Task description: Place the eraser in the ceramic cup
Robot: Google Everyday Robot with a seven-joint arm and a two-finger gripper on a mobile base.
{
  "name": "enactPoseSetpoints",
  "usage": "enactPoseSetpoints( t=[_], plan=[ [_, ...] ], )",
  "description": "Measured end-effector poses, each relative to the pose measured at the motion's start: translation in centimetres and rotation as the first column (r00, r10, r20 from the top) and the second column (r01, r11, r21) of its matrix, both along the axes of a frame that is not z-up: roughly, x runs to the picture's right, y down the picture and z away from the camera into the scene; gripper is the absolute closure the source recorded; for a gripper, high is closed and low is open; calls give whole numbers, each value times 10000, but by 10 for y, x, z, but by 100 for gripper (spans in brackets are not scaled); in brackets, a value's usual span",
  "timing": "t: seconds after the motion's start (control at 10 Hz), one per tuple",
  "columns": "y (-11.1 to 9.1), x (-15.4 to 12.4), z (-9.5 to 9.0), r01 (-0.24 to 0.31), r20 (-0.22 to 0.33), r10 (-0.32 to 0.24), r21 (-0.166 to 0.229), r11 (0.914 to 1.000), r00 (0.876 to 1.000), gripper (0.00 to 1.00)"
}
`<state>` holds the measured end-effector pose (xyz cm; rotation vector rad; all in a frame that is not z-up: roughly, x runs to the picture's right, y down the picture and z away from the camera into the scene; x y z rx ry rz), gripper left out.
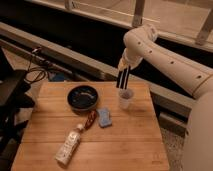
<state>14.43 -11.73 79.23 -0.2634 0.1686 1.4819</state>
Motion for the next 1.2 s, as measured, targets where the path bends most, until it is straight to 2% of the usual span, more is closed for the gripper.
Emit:
enactPoseSetpoints(
  t=[0.2,0.4,0.5,0.8,0.9,1.0,1.2],
  plan=[
    [-1,14,13,-412,-54,413,94,9991,9991,92],
    [7,30,23,-828,-156,828,28,9966,9964,72],
    [11,30,26,-902,-157,902,-19,9959,9958,64],
    [30,36,34,-1171,-232,1167,-183,9929,9929,32],
    [35,33,35,-1213,-208,1208,-245,9923,9925,26],
    [44,32,39,-1222,-259,1213,-347,9919,9923,22],
    [52,34,42,-1319,-356,1304,-439,9903,9908,22]
  ],
)
